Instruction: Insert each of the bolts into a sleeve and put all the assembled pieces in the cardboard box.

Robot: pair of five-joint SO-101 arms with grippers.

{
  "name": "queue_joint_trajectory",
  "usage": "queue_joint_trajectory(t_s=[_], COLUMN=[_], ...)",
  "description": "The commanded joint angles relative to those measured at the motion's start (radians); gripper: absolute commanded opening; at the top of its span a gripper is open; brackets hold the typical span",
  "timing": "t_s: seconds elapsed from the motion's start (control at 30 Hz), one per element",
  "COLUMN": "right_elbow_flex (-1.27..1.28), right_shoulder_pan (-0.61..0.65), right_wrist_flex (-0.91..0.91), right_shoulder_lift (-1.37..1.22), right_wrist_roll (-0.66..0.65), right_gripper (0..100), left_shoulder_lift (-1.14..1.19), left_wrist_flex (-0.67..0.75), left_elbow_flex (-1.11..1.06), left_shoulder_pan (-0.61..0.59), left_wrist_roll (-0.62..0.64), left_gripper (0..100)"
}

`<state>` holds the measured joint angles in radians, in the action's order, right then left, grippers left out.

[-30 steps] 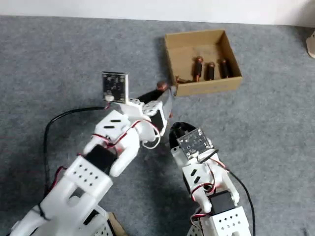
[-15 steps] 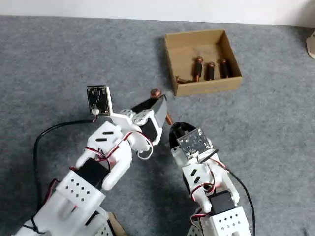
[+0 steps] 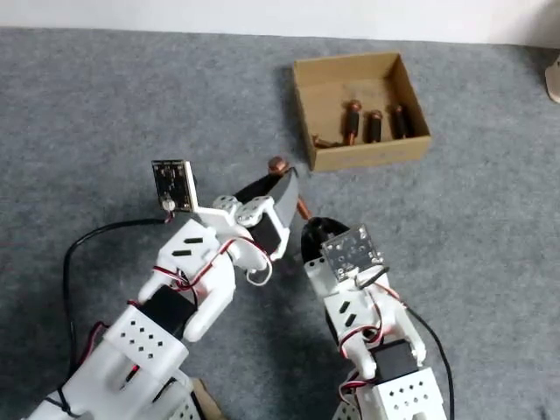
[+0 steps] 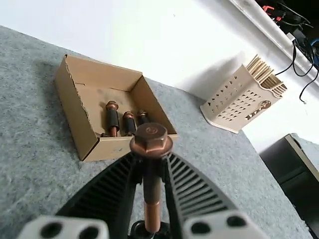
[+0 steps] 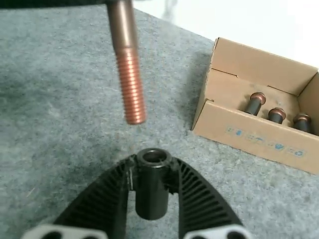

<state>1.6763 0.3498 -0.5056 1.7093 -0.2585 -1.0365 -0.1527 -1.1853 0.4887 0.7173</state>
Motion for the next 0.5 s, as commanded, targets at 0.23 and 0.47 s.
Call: queue_joint_trajectory(t_s=[0.23, 0.47], right_elbow_flex=[0.102, 0.101], right_shoulder_pan=[0.008, 0.01], right_wrist_flex=[0.036, 0.033], right_shoulder_lift=[0.013, 0.013], right_wrist_roll=[0.011, 0.012], right_gripper=[0.4, 0.4], left_shoulder_lift=[-0.021, -0.019], left_wrist_flex=[0.107, 0.115], left_elbow_flex=[-0.073, -0.065], left_shoulder_pan=[0.101, 0.022], left_wrist_roll=[-0.169, -0.181], left_gripper=[1, 1])
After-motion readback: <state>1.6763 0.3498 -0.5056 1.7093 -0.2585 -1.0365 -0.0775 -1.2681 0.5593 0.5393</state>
